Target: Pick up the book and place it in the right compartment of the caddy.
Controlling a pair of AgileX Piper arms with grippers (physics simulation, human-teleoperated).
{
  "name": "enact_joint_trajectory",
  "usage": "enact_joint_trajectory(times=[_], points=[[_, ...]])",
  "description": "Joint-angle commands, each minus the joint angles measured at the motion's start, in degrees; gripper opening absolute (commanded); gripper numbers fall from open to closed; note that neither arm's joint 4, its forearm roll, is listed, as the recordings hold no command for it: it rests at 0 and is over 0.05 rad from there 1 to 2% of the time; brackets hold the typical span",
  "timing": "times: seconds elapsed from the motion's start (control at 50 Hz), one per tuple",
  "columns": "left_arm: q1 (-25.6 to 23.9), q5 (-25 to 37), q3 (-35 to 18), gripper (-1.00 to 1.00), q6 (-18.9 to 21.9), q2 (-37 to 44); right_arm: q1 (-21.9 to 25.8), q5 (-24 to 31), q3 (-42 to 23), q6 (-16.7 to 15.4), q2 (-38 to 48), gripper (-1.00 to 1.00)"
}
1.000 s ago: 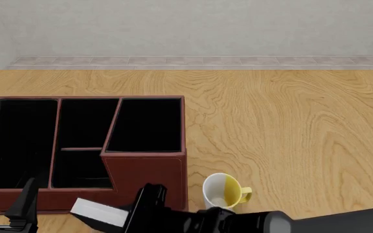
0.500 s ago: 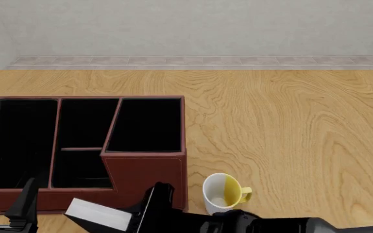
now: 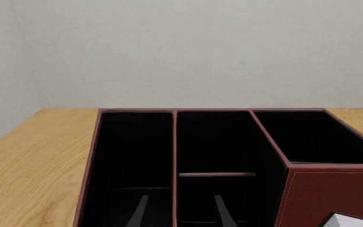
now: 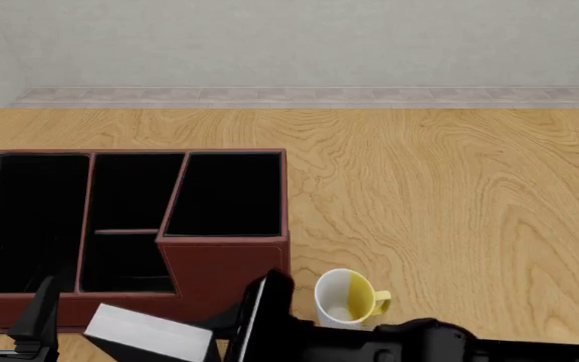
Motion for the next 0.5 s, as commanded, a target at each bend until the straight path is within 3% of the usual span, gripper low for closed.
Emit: enact_joint_trajectory(times=[0.02, 0.5], points=[[0.01, 0.0, 0.0, 1.0, 0.0, 0.0, 1.13, 7.5, -4.15, 1.57, -5.53, -1.0], [0.01, 0.0, 0.0, 1.0, 0.0, -0.01, 2.46, 25.66, -16.57, 2.28, -11.13, -1.0]])
